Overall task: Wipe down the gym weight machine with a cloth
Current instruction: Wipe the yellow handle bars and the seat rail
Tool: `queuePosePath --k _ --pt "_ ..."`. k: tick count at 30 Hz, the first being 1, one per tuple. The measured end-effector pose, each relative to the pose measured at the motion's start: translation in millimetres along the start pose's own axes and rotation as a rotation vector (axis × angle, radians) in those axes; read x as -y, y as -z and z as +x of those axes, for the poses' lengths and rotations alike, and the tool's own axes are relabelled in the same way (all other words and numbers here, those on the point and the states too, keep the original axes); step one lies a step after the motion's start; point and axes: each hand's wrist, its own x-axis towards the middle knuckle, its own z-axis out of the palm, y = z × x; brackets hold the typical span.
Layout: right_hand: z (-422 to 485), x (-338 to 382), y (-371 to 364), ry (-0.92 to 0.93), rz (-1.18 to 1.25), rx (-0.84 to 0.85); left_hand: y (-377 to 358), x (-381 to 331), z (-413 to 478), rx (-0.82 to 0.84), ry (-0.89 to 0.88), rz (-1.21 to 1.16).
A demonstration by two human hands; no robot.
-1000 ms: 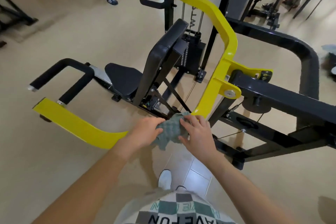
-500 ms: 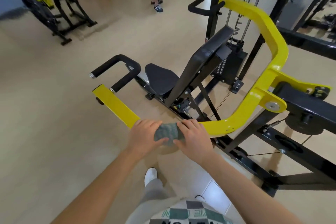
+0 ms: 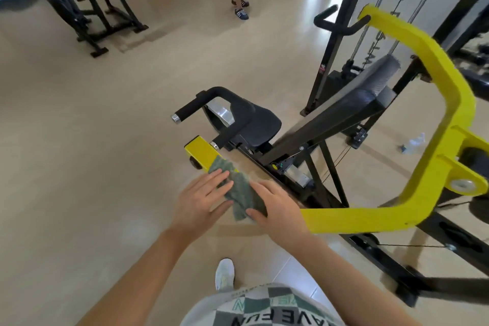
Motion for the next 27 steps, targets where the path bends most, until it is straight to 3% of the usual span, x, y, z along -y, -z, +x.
queuePosePath --k 8,13,16,18,22,25,27 --pt "57.0 43.7 -20.5 0.01 -0.121 -0.079 12.7 71.6 15.5 -0.118 -0.003 -0.007" --pt "94.7 66.6 -26.4 0.004 -0.135 -0.077 12.2 101.5 30.7 -0.236 0.139 0.026" --pt "113.2 74.8 -30.0 -0.002 -0.138 -0.047 10.9 112.6 37.1 -0.222 0.21 -0.007" --pt "123.7 79.2 -29.4 -0.019 -0.128 -0.018 12.9 113.8 41.1 -0.154 0.331 -0.093" --pt "131.3 83.9 -26.9 -0.039 -0.082 -0.003 18.7 116.6 47.4 0.059 0.714 -0.603" --pt "122.1 81.5 -25.7 -0.062 -0.052 0.015 20.7 109.5 40.6 -0.012 0.755 -0.636" --pt "112.8 77.2 -24.3 -0.077 -0.038 0.008 24.0 93.6 33.9 -0.119 0.914 -0.649"
